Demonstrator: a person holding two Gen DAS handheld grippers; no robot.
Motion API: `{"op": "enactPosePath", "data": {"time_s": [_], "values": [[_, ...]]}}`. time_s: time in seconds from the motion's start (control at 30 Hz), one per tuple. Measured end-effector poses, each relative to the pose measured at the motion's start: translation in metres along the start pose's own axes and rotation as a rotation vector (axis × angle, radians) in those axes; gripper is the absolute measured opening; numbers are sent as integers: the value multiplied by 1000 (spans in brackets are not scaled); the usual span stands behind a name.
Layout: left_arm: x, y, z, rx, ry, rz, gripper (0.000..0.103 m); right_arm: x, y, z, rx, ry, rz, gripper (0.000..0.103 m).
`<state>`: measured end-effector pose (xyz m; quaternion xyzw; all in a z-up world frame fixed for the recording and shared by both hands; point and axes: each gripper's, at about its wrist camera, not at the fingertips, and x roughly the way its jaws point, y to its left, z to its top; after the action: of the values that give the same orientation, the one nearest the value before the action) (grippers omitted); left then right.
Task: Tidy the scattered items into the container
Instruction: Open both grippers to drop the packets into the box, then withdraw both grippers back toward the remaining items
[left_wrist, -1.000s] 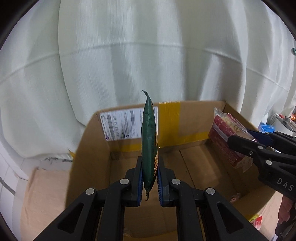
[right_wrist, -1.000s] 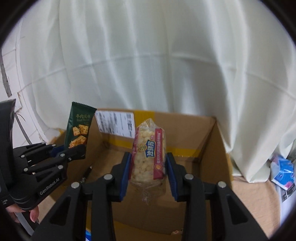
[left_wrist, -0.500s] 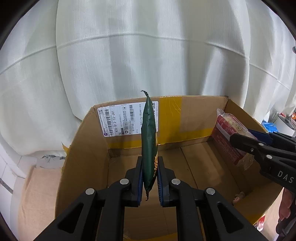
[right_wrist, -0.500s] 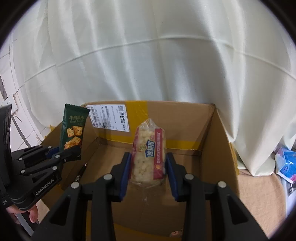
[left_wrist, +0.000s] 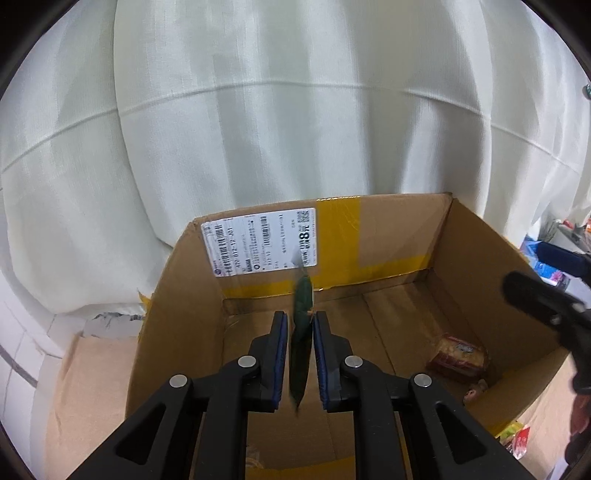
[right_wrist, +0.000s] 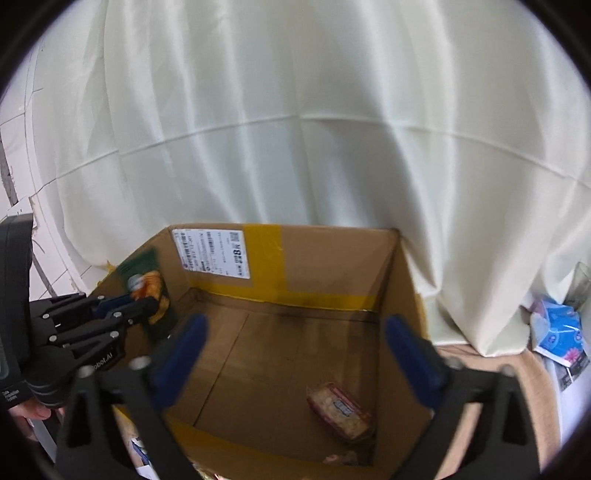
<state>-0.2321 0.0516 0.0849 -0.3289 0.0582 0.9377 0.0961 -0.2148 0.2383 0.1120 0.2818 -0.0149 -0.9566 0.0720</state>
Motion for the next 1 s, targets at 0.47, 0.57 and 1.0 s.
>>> {"op": "enactPosePath", "data": {"time_s": [0.47, 0.57, 1.0], "values": [[-29, 9, -6, -51, -65, -72, 103, -30, -5, -13, 22, -83, 41, 103], [-41, 15, -9, -82, -100, -95, 103, -40, 2, -16, -10, -90, -6, 103], [-135, 23, -66, -85, -246, -46, 103, -124, 14, -46, -36, -208, -3, 103]]}}
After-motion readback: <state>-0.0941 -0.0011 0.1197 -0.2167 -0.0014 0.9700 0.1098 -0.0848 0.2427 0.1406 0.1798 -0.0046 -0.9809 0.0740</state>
